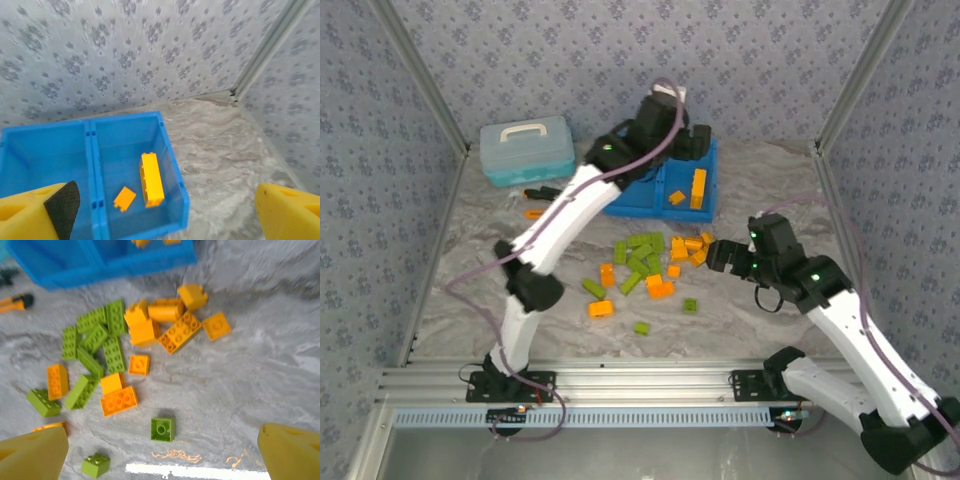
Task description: Sort the legos into containers by color
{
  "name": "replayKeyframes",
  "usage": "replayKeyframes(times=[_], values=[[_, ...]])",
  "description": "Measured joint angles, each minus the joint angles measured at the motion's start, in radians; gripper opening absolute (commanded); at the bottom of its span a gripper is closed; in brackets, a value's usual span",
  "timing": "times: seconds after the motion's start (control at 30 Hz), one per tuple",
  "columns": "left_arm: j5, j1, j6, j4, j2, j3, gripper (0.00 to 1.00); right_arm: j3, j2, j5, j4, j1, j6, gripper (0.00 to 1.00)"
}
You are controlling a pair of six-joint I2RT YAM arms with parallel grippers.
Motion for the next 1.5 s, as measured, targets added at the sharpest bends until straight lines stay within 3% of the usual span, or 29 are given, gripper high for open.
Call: replayKeyframes(times=[0.2, 0.37, 0.53, 0.7, 0.87, 0.93, 1.17, 1.33, 1.5], values=[[0.024, -0.005, 0.048, 0.061, -0.496, -0.612, 0.99, -0.039, 0.285, -0.100, 0.130, 0.113, -0.047, 1.00], [-0.029, -0.005, 0.016, 0.044, -0.663, -1.002, 0.99, -0.012, 0.566, -0.085, 0.226, 0.248, -0.122, 1.00], [-0.060, 0.003, -0.058, 0.020, -0.804, -1.262, 0.99, 0.048, 0.745, -0.029, 0.261, 0.321, -0.178, 1.00], [-0.071, 0.023, -0.105, 0.013, -0.892, -1.305, 0.99, 0.090, 0.826, 0.016, 0.279, 0.373, -0.188, 0.96], [-0.078, 0.030, -0.118, 0.012, -0.897, -1.306, 0.99, 0.129, 0.893, 0.072, 0.288, 0.405, -0.185, 0.69], [-0.078, 0.030, -0.118, 0.012, -0.897, -1.307, 0.99, 0.135, 0.897, 0.082, 0.297, 0.407, -0.179, 0.64], [-0.078, 0.033, -0.118, 0.013, -0.896, -1.307, 0.99, 0.137, 0.877, 0.101, 0.285, 0.407, -0.174, 0.57], [-0.076, 0.034, -0.118, 0.013, -0.895, -1.307, 0.99, 0.164, 0.701, 0.092, 0.231, 0.391, -0.174, 0.58], [-0.063, 0.035, -0.122, 0.014, -0.895, -1.307, 0.99, 0.313, 0.552, 0.108, 0.251, 0.246, -0.198, 0.57]])
